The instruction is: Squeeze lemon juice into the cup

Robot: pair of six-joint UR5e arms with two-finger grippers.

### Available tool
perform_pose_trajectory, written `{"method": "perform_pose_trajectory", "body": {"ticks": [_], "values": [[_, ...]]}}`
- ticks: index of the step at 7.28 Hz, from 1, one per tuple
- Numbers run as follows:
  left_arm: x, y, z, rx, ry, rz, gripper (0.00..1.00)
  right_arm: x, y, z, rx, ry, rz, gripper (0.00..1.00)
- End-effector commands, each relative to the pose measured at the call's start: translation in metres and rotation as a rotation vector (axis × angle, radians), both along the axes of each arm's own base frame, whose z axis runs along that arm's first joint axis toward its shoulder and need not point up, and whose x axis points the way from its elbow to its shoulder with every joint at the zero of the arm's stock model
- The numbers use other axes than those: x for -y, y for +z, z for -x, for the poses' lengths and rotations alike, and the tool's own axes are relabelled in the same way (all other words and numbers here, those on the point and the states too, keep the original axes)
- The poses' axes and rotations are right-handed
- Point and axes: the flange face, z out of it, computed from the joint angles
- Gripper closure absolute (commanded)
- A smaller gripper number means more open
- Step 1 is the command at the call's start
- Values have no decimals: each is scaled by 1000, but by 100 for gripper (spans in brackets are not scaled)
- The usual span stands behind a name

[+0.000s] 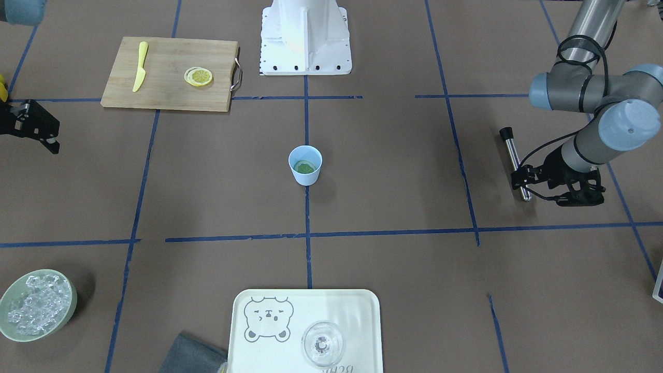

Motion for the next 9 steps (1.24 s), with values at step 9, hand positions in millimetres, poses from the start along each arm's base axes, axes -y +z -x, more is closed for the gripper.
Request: {"method": "perform_pose_trajectory", "body": {"ticks": [9], "values": [[-5, 0, -10, -5, 16, -7, 28, 0, 0, -2, 3, 5, 2, 0]]}}
